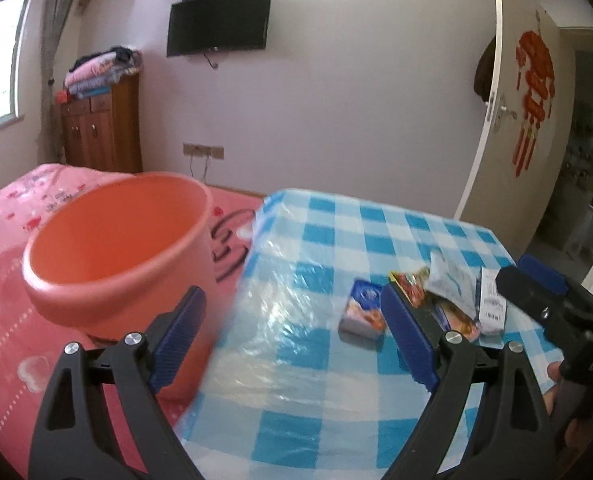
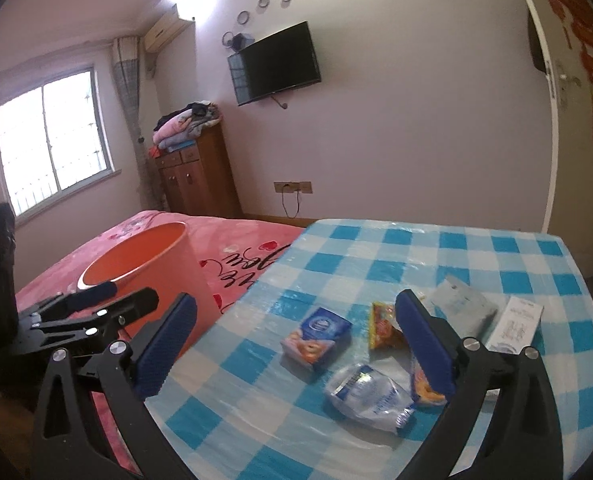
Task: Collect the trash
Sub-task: 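Move both tools back from the bucket to the table, then approach the blue Vinda tissue pack with the left tool while the right tool approaches the white milk carton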
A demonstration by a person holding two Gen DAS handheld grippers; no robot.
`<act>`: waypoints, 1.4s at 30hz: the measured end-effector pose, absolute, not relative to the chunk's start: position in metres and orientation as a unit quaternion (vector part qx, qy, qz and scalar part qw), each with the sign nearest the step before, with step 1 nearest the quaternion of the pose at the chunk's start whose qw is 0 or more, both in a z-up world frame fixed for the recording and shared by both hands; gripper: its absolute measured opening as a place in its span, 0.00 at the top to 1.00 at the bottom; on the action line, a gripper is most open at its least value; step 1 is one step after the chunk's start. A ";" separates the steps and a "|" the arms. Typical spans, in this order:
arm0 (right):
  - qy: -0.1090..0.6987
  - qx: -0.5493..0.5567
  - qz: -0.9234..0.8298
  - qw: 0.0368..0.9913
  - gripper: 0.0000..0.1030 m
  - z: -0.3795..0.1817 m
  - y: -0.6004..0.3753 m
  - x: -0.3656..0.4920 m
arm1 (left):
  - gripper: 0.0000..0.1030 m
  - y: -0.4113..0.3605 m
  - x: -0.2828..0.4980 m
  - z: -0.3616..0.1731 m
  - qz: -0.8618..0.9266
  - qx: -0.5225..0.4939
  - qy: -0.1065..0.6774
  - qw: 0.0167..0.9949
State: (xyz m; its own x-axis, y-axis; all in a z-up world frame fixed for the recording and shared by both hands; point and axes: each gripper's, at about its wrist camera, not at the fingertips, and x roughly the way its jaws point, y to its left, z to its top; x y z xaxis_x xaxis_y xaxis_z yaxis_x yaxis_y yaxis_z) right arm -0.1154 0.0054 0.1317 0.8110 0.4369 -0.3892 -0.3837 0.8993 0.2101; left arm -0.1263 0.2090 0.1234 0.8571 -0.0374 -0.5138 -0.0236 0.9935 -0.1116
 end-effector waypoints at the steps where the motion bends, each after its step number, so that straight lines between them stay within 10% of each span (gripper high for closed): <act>1: 0.220 0.065 0.212 0.950 0.05 0.129 0.000 -0.115 | 0.13 0.206 -0.126 0.120 -0.008 -0.057 0.268 0.962; 42: 0.293 0.223 0.090 0.925 0.05 0.043 -0.184 -0.073 | 0.13 0.076 -0.070 0.058 -0.092 0.011 0.364 0.927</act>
State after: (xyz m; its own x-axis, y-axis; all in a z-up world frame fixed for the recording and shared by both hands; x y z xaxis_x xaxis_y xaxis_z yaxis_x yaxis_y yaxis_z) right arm -0.0729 -0.1837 0.0434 0.8117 0.2977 -0.5025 -0.0361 0.8843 0.4655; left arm -0.0695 0.0759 0.0576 0.7178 -0.1620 -0.6772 0.1782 0.9829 -0.0462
